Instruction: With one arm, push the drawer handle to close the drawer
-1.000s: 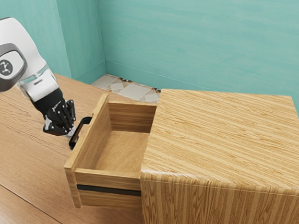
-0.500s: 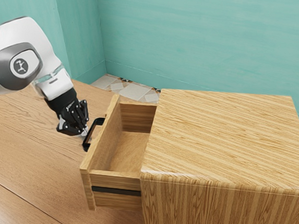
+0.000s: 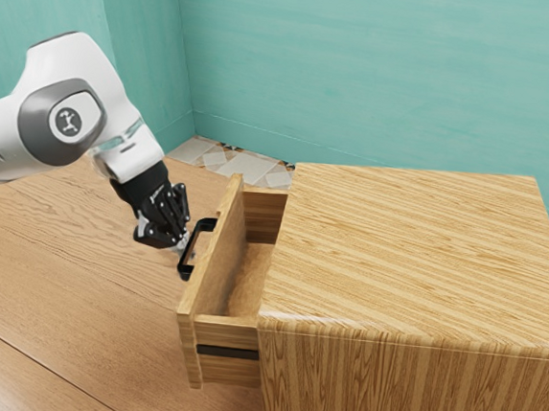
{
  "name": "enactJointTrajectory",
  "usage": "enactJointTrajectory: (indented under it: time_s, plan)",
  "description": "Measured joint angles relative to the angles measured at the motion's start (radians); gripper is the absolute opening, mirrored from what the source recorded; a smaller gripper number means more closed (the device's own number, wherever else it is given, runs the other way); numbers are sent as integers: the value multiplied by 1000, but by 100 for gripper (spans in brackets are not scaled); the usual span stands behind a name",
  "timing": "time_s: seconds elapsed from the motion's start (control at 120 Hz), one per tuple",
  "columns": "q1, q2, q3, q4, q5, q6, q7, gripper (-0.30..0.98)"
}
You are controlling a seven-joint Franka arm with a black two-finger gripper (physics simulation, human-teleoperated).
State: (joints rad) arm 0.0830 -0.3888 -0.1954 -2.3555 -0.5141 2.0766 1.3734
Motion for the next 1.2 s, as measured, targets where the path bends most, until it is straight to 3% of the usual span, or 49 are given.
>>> enactJointTrajectory:
  time_s: [0.567, 1.2]
  plan:
    - [-10, 164, -74, 138, -7, 55, -41, -10]
    - [-3, 177, -161, 164, -40, 73, -101, -11]
